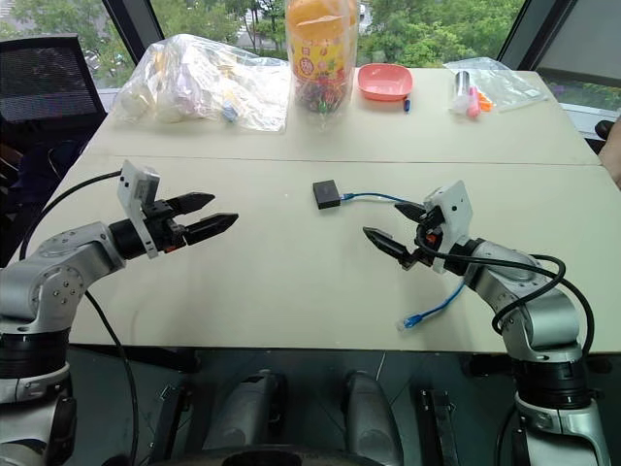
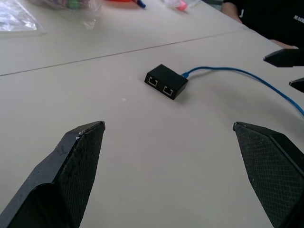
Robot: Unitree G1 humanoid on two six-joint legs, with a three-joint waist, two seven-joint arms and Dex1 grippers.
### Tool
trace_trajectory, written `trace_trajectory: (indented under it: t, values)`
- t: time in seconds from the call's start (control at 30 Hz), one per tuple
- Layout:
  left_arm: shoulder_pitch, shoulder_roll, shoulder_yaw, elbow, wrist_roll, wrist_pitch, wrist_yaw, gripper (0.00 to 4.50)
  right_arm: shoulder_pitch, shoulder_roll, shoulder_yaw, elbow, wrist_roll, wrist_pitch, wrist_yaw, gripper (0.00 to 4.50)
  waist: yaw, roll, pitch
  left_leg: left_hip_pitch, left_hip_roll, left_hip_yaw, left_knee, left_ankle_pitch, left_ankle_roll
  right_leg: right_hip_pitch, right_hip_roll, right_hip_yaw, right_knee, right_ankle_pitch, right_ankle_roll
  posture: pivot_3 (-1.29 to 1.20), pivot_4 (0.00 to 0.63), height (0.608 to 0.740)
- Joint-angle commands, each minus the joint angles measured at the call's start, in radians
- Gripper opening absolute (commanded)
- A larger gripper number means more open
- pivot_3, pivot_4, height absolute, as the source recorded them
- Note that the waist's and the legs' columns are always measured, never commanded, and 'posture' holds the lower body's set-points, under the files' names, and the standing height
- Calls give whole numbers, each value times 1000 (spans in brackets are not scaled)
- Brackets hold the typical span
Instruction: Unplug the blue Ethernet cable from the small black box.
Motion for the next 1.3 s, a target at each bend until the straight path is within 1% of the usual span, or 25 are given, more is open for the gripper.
trace_trajectory:
  t: [0.03, 0.13, 0.57, 0.7, 0.77, 0.83, 0.93, 1.07, 1.13, 1.17, 1.2, 1.27, 1.3]
  values:
    - [-18, -13, 33, -16, -1, -46, 16, 4468, -26, -9, -13, -3, -3, -17, 6, 4500, 0, 0, 0, 0, 0, 0, 0, 0, 0, 0, 0, 0, 0, 0, 0, 0, 150, 740]
    - [-26, -8, 29, -16, -11, -23, 18, 4468, -31, -9, -13, 7, -10, -26, 8, 4500, 0, 0, 0, 0, 0, 0, 0, 0, 0, 0, 0, 0, 0, 0, 0, 0, 150, 740]
    - [-38, -1, 10, -1, 7, -31, 11, 4468, -28, 0, -3, 15, -25, -45, 0, 4500, 0, 0, 0, 0, -1, 0, 0, 0, 0, 0, 0, 0, 0, 0, 0, 0, 150, 740]
    - [-56, 7, -8, 31, 33, -61, -15, 4468, -44, -3, 11, 32, -36, -50, 4, 4500, 0, 0, 0, 0, -2, 0, 0, 0, 0, 0, 0, 0, 0, 0, 0, 0, 150, 740]
    - [-81, 24, -30, 79, 57, -97, -69, 4468, -88, -1, 37, 65, -59, -58, 8, 4500, -1, 0, 0, 0, -2, 0, 0, 0, 0, 0, 0, 0, 1, 0, 0, 0, 150, 740]
    - [-127, 56, -72, 160, 86, -140, -173, 4468, -168, 13, 88, 150, -108, -91, 20, 4500, -5, 0, 0, 0, -2, 1, 1, 0, 0, 0, 1, 0, 1, 0, 0, 0, 150, 740]
    - [-205, 94, -127, 284, 109, -177, -325, 4468, -295, 53, 155, 337, -182, -166, 44, 4500, -9, 0, 0, 0, -1, 1, 2, 0, 0, 0, 2, 0, 1, 1, -2, 0, 150, 740]
    - [-317, 117, -195, 460, 167, -248, -489, 4468, -488, 114, 250, 664, -309, -306, 84, 4500, -21, 0, 0, 1, 0, 0, 1, 0, 0, 0, 4, 0, 1, 1, -2, 0, 150, 740]
    - [-358, 114, -219, 530, 199, -284, -535, 4468, -573, 138, 284, 822, -367, -374, 99, 4500, -24, 0, 0, -1, 0, 1, 0, 0, 0, -2, 4, 0, 0, 2, -2, 0, 150, 740]
    - [-374, 113, -227, 556, 214, -302, -554, 4468, -628, 154, 307, 920, -405, -410, 101, 4500, -26, 0, 0, -2, 0, 1, 0, 0, 0, -3, 4, 0, 1, 3, 2, 0, 150, 740]
    - [-384, 110, -230, 571, 227, -319, -562, 4468, -681, 163, 348, 1016, -463, -463, 107, 4500, -27, 0, 0, -2, 0, 1, 0, 0, 0, -3, 4, 0, 1, 4, 2, 0, 150, 740]
    - [-384, 102, -215, 562, 226, -322, -556, 4468, -783, 189, 407, 1201, -549, -547, 124, 4500, -32, 0, 1, -3, 0, 2, -1, 0, 0, -4, 4, 0, 1, 4, 2, 0, 150, 740]
    - [-375, 97, -202, 544, 218, -312, -549, 4468, -822, 203, 407, 1279, -563, -580, 128, 4500, -32, 0, 1, -3, 0, 2, -2, 0, 0, -5, 4, 1, 1, 4, 3, 0, 150, 740]
